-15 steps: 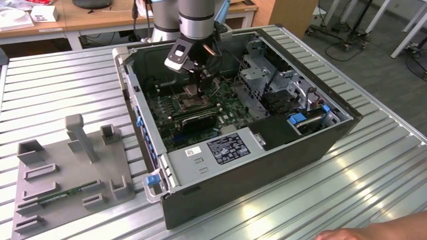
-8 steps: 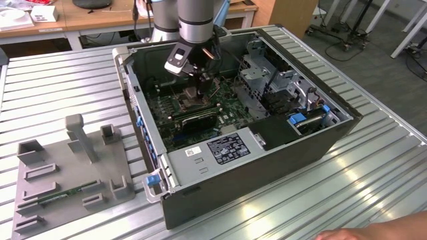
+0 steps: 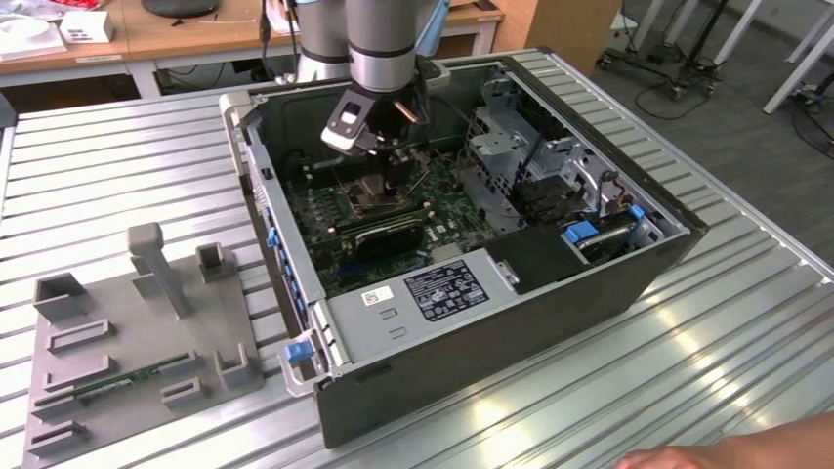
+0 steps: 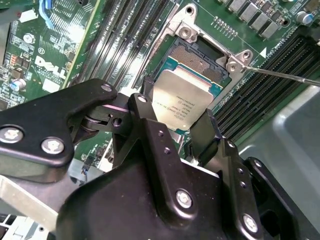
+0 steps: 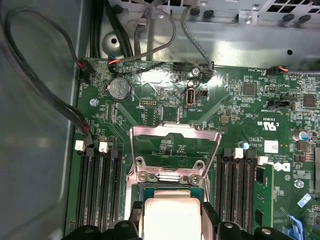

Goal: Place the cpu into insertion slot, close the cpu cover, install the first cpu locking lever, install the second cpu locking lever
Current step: 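Place the cpu into insertion slot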

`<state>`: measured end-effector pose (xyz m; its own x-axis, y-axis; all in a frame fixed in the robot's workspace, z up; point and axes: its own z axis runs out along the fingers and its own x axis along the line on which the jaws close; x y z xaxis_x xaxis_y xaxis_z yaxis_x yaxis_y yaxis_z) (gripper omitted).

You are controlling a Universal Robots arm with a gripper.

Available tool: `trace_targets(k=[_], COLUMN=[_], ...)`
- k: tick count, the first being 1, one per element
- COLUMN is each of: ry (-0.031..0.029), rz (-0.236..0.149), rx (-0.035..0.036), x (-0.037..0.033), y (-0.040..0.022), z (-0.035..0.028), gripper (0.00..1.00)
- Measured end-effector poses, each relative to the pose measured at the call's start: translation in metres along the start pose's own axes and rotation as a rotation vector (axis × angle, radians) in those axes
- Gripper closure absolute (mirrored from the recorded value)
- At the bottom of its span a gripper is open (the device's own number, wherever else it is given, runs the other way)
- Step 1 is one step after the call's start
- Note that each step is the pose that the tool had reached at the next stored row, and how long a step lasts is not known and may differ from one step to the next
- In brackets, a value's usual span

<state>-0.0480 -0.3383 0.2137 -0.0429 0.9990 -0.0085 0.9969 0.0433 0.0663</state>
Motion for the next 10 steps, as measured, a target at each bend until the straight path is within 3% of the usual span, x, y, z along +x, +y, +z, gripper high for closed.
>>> trace_targets(k=[10], ry=[0.0000], rz=[0.000], rx=[0.0000], x=[0.0002], y=[-0.0026], z=[0.0055], gripper=[0.46])
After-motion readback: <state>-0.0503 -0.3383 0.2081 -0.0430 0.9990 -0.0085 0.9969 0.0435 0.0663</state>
